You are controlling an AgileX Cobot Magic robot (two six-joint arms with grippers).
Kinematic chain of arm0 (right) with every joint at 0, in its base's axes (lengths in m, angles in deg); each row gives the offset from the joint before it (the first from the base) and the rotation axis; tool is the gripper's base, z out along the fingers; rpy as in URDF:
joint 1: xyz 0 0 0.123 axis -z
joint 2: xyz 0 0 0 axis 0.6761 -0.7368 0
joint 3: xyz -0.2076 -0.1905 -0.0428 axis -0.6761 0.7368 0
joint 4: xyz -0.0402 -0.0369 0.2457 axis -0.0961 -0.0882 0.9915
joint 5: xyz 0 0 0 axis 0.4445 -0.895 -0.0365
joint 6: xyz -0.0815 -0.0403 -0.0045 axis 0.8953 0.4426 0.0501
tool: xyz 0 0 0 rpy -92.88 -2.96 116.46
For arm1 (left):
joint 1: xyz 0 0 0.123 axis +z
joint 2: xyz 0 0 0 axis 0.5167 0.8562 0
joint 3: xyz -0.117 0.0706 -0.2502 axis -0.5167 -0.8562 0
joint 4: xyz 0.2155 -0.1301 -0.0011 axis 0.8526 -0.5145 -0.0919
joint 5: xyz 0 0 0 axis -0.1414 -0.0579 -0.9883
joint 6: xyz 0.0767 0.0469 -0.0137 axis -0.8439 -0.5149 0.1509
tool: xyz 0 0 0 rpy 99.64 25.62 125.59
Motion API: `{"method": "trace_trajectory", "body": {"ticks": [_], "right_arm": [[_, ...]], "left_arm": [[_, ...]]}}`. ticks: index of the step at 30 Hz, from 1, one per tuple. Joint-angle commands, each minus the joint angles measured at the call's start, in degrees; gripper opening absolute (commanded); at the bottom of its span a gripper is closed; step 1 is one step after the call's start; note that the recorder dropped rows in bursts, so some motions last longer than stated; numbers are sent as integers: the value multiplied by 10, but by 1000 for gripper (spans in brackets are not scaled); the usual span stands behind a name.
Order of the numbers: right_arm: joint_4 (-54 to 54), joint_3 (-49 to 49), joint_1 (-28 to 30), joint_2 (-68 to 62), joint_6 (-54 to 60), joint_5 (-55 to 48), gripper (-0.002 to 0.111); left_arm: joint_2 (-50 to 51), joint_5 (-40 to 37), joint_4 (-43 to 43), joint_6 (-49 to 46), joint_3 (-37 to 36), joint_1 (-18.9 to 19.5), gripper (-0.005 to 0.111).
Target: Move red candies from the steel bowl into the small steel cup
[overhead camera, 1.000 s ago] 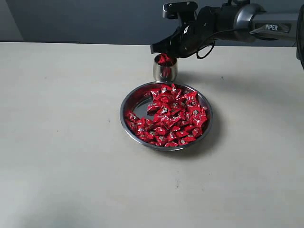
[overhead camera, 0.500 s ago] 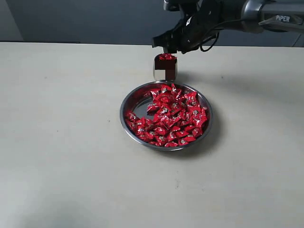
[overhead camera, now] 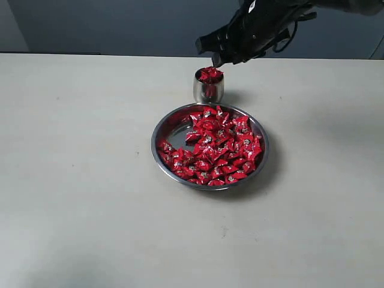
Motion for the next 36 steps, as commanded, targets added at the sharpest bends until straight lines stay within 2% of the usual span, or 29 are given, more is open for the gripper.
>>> {"method": "trace_trajectory", "body": {"ticks": [1,6,8,10,13,24,31,36], "right_arm": [[-7,76,-11,65,1,2,42],[-7,185,-12,144,1,32,42],[-7,221,-12,177,1,38,38],[-7,252,-12,216,1,38,27],[-7,294,-12,280,1,28,1],[-37,335,-12,555,1,-130,0],[-81,415,-12,775,1,-124,0],[-80,484,-11,907,1,-64,0]], "left_arm": [[-3,3,1,1,5,-5,0],[-3,3,1,1,5,-5,0],[-3,3,1,1,5,-5,0],[-3,3,1,1,5,-5,0],[-3,3,1,1,5,-5,0],[-3,3,1,1,5,-5,0],[-3,3,1,1,5,-5,0],[-3,3,1,1,5,-5,0]]}}
